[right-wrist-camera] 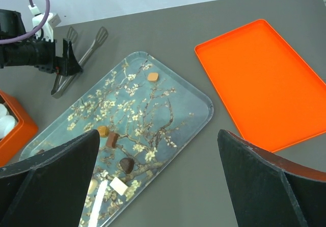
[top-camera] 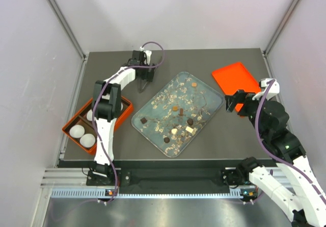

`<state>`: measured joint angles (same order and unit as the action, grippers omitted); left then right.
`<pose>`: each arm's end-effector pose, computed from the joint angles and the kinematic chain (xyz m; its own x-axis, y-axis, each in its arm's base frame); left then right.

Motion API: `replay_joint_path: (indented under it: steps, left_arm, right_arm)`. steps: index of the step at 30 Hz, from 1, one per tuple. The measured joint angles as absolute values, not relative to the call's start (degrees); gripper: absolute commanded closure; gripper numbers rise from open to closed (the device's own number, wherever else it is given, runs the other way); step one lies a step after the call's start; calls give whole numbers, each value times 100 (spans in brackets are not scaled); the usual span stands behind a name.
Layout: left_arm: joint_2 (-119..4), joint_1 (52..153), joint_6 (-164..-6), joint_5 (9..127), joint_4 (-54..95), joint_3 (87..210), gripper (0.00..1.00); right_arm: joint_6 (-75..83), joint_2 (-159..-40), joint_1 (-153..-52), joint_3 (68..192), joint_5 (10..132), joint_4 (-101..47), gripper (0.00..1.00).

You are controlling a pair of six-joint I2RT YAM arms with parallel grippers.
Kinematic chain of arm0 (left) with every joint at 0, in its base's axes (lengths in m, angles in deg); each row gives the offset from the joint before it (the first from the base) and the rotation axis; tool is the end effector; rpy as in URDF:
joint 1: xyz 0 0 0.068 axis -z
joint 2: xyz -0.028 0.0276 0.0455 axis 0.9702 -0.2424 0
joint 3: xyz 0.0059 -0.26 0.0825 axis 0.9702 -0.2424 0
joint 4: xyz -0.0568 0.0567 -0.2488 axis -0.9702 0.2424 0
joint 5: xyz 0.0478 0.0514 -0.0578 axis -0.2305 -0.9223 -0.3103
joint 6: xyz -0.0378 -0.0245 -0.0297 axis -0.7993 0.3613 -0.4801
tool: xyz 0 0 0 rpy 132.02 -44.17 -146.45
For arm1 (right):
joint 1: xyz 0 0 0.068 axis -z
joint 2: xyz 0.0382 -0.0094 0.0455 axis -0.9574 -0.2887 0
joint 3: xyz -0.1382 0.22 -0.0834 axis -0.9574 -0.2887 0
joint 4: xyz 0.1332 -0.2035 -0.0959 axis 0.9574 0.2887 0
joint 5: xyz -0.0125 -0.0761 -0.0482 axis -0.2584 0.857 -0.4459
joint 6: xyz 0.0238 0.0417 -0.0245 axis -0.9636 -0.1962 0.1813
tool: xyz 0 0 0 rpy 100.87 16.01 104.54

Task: Pack the chocolate

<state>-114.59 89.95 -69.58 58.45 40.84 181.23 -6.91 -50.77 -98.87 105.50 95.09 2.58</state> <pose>0.5049 -0.1249 0.1674 -0.6832 0.2372 -0.6907 0.2723 0.9603 0.0604 0.1090 0.0409 0.3686 -0.2175 0.2164 -0.9518 -0.0982 0.9653 0.2420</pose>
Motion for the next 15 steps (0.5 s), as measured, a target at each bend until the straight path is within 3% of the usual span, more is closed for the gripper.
replay_joint_path:
  steps: [4, 9, 15]
  left_arm:
    - [-11485, 8995, -6877, 5852, 4082, 18158, 2]
    - [-11496, 8995, -6808, 5902, 4113, 18182, 13]
    - [-11643, 8955, -6781, 6142, 4425, 18495, 15]
  right_arm:
    - [-688, -5080, -9887, 10548, 9546, 256, 0]
    - [-688, -5093, -9887, 10513, 9594, 226, 0]
    - [-686, -5149, -9887, 10463, 9612, 260, 0]
